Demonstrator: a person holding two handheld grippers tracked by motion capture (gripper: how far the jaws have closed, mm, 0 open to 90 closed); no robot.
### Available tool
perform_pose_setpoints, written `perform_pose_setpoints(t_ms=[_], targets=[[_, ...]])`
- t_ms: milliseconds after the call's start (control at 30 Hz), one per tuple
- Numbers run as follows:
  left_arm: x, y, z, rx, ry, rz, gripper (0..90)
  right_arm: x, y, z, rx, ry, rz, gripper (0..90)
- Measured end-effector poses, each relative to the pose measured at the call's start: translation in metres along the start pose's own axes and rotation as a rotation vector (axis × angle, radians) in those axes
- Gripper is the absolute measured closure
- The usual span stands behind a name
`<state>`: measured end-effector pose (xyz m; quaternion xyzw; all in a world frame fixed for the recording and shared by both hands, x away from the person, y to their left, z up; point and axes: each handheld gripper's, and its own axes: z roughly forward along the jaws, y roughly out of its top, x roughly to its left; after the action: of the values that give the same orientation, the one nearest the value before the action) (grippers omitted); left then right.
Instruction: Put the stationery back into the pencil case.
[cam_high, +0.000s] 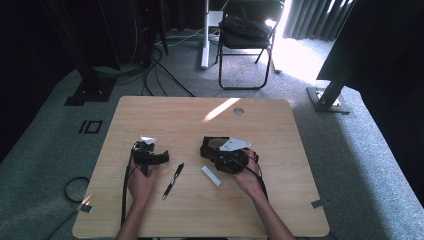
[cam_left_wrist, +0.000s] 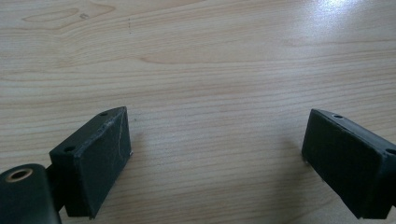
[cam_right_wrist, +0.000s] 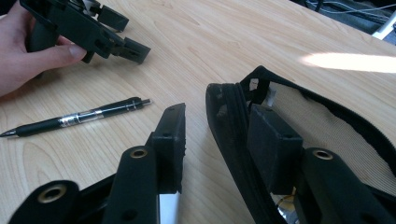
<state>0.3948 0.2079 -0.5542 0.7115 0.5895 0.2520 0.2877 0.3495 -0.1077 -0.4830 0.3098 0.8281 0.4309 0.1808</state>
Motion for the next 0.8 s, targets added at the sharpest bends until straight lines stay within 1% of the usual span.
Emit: perform_pose_setpoints(t_ms=[133,633,800], targets=[[0.0,0.0,0.0,0.0,0.0,0.0,8.4,0.001,-0.002,0.003,0.006,0.003,0.004,56.5],[0.0,0.0,0.0,0.0,0.0,0.0,8.4,0.009,-0.006,0.013,0.032,0.018,-0.014,58.1],[0.0,0.0,0.0,0.0,0.0,0.0,8.3,0.012,-0.007,0.017,0.041,0.025,-0.014,58.9]])
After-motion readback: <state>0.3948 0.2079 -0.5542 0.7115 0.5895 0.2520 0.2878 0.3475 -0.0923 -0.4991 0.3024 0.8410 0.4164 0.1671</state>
